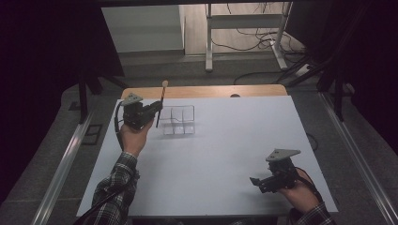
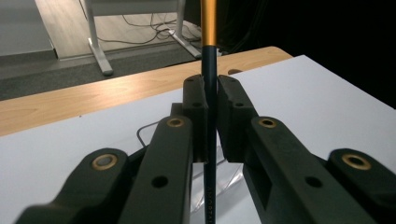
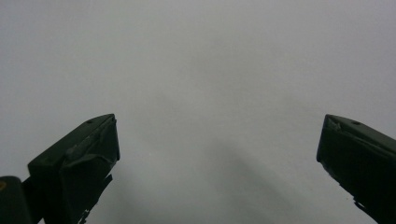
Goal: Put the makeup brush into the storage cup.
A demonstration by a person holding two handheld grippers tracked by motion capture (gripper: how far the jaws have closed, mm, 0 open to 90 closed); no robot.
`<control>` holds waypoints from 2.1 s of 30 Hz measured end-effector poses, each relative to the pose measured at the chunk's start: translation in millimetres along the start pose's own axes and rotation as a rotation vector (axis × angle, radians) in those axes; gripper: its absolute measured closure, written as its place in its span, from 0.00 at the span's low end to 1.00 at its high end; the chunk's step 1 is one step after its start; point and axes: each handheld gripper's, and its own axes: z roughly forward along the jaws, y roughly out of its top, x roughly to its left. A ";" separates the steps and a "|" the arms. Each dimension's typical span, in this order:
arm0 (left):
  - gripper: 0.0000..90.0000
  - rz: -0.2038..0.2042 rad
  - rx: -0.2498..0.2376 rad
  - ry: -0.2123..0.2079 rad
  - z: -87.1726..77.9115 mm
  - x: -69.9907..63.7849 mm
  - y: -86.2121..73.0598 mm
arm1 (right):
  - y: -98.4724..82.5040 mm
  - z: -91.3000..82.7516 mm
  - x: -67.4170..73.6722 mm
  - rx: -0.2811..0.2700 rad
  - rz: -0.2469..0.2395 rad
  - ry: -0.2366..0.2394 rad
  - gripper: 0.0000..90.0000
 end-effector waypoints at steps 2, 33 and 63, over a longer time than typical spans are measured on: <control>0.93 0.002 -0.004 0.001 1.0 0.0 1.3 | 0.0 0.1 0.0 0.001 0.000 -0.001 0.00; 0.93 0.046 -0.016 0.031 24.0 6.3 15.4 | -0.5 1.1 0.2 0.010 0.002 0.005 0.00; 0.93 0.055 -0.027 0.066 43.8 11.1 13.4 | -0.7 2.4 1.4 0.018 -0.007 0.013 0.00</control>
